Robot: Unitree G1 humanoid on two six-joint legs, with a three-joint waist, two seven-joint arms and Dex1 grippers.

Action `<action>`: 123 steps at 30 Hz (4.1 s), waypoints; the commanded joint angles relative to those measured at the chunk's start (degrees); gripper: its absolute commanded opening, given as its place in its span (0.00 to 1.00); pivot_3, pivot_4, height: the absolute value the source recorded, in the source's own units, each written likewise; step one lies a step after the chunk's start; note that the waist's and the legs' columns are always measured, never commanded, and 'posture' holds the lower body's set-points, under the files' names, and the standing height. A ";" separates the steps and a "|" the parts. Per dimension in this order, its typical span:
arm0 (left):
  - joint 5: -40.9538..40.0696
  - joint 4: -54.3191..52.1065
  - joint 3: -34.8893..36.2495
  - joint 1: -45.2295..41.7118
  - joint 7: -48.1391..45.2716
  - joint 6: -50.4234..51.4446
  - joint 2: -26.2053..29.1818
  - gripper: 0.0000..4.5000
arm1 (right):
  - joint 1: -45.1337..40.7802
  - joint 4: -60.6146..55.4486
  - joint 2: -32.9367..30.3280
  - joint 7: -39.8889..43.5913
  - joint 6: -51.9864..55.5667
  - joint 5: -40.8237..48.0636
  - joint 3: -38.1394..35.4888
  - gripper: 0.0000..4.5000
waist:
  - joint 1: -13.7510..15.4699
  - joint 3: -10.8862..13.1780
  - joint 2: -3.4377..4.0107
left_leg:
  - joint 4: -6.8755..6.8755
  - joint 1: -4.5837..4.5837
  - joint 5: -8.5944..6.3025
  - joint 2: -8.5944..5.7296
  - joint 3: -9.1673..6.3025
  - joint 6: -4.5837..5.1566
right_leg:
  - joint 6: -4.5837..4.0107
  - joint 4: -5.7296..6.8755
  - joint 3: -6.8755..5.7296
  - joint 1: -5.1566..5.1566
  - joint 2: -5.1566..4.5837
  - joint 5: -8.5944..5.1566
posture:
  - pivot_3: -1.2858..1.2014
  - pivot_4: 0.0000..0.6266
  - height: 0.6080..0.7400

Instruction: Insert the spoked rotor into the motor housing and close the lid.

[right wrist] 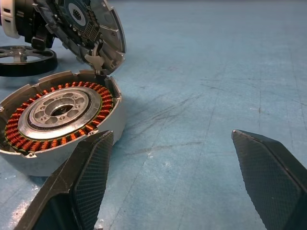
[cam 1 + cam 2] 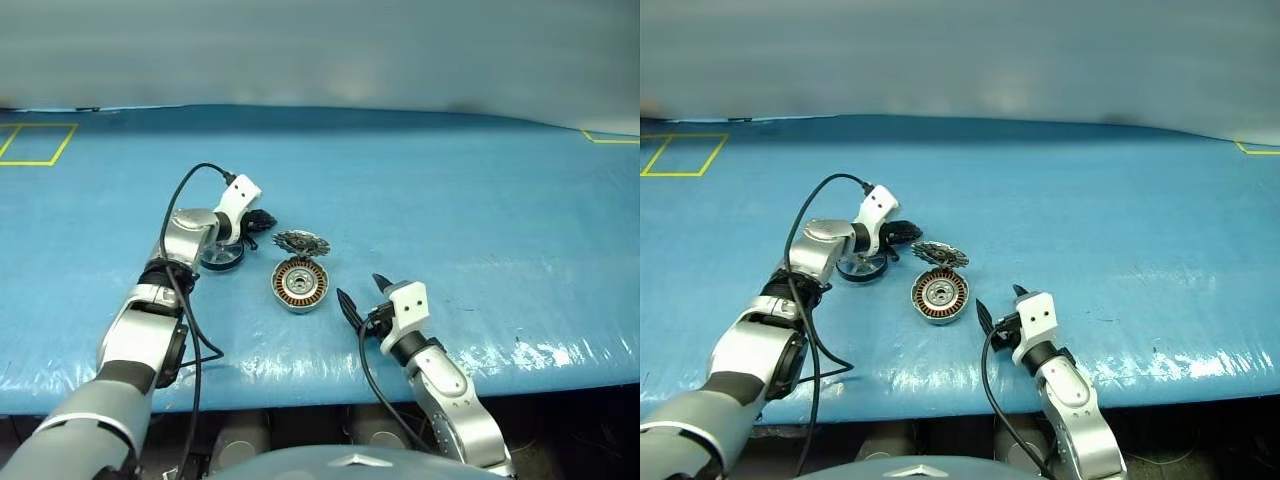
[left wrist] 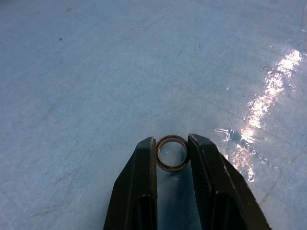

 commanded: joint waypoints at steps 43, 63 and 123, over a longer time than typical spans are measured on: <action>-12.75 -67.29 -9.85 33.22 2.69 18.27 10.03 0.14 | 3.53 4.44 -5.99 7.95 -12.19 -4.27 4.00 0.93 | 1.33 0.02 0.06 | -0.01 0.20 0.01 0.09 0.21 -0.03 | -0.04 -0.02 0.04 0.08 -0.01 -0.03 | 0.52 0.24 1.00; -6.86 -56.65 -14.97 26.61 2.51 17.04 7.74 0.14 | 3.15 4.67 -5.20 7.21 -11.79 -4.87 4.44 0.93 | 1.38 0.02 0.06 | -0.01 0.19 0.01 0.09 0.21 -0.03 | 0.01 -0.02 0.05 0.08 0.00 -0.05 | 0.52 0.24 1.00; -16.89 -66.92 3.76 62.10 8.30 -4.84 4.28 0.00 | -23.98 -18.07 -4.33 -2.28 53.24 7.40 8.28 0.01 | 1.28 -0.01 0.07 | -0.05 0.15 0.01 0.11 0.22 -0.02 | -0.17 -0.08 0.03 0.02 -0.02 -0.24 | 0.52 0.24 1.00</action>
